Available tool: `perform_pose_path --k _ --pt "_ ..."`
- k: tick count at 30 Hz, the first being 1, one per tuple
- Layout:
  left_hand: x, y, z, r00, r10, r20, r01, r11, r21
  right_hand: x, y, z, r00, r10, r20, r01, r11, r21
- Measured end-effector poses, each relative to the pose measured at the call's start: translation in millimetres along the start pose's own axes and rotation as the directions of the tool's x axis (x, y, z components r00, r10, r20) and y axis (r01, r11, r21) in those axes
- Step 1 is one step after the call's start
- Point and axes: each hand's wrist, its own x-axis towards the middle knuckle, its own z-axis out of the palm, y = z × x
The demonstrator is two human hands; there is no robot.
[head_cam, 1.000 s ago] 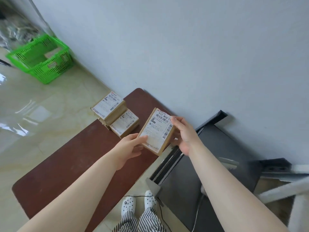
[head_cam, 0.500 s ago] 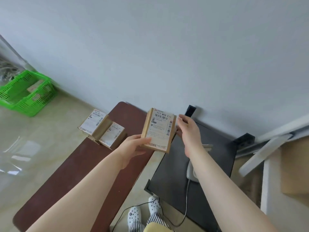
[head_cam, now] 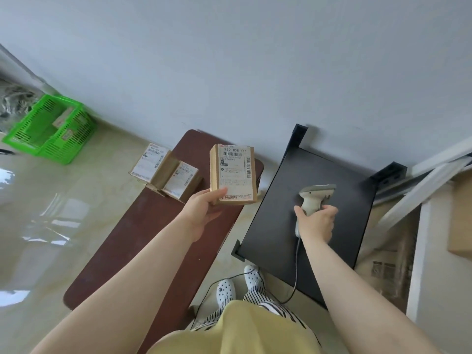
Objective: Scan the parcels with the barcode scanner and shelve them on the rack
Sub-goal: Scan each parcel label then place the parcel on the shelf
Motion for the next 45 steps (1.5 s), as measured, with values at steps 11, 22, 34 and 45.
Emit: perform_pose_path --k 11,22,34,45 --pt "-2.9 -10.6 -18.1 1.0 -0.019 -0.024 0.017 0.998 -0.056 -5.8 -29.3 -29.8 0.956 -0.101 0.274 -0.066 0.839 0.539" --pt "-9.8 3.2 -35.9 0.998 0.014 -0.069 -0.018 0.999 -0.047 -23.6 -125.6 -112.8 0.209 -0.482 0.851 0.405 0.835 0.373" --pt "-14.4 2.6 -46.2 0.998 0.028 -0.062 -0.033 0.996 -0.08 -34.1 -133.9 -102.9 0.115 -0.477 0.872 0.441 0.811 0.385" --pt "-5.2 -2.9 -39.6 0.999 0.027 -0.045 -0.032 0.994 -0.104 -58.0 -137.2 -82.0 0.303 -0.483 0.821 -0.069 0.848 0.525"
